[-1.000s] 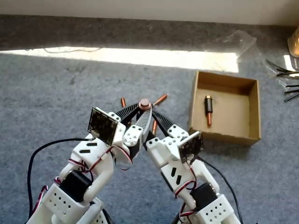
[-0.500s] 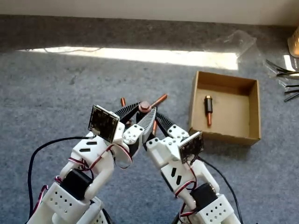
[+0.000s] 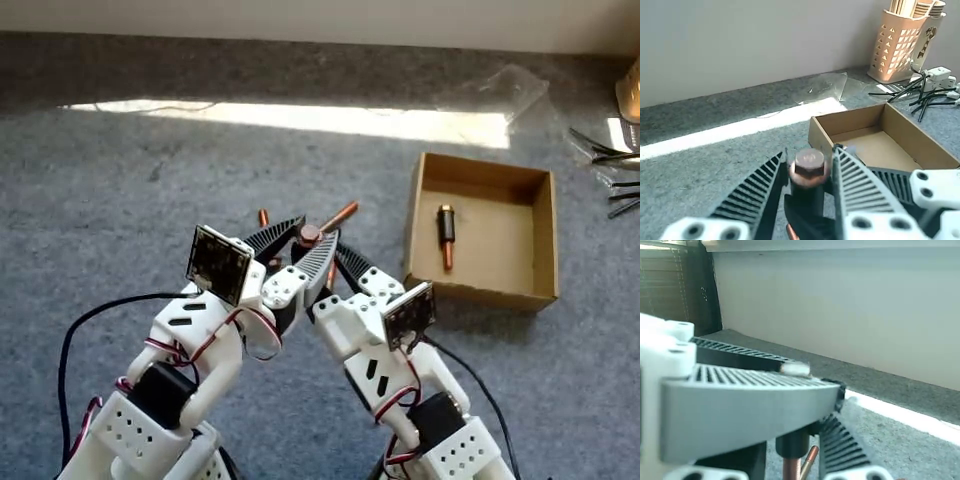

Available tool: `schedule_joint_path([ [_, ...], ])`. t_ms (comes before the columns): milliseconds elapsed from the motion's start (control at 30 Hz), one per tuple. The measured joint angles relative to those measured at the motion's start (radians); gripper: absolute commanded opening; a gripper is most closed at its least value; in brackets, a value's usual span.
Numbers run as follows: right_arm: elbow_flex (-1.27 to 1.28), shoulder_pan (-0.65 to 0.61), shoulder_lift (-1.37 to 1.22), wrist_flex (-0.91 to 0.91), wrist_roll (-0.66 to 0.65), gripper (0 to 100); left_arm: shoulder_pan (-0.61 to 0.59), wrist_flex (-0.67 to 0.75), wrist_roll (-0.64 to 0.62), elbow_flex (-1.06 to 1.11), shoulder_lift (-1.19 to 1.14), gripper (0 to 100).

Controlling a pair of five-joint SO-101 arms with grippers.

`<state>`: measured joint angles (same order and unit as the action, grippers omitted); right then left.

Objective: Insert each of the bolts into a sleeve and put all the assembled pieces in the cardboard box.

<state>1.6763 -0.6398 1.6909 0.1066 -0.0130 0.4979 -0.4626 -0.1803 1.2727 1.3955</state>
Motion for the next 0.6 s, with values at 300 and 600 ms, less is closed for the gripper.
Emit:
schedule_joint_path([
  [300, 0.000, 0.000, 0.000, 0.000, 0.000, 0.4, -0.006, 0.000, 0.000, 0.000, 0.000, 21],
  [600, 0.000, -0.002, 0.000, 0.000, 0.000, 0.4, -0.089, 0.000, 0.000, -0.018, 0.000, 21],
])
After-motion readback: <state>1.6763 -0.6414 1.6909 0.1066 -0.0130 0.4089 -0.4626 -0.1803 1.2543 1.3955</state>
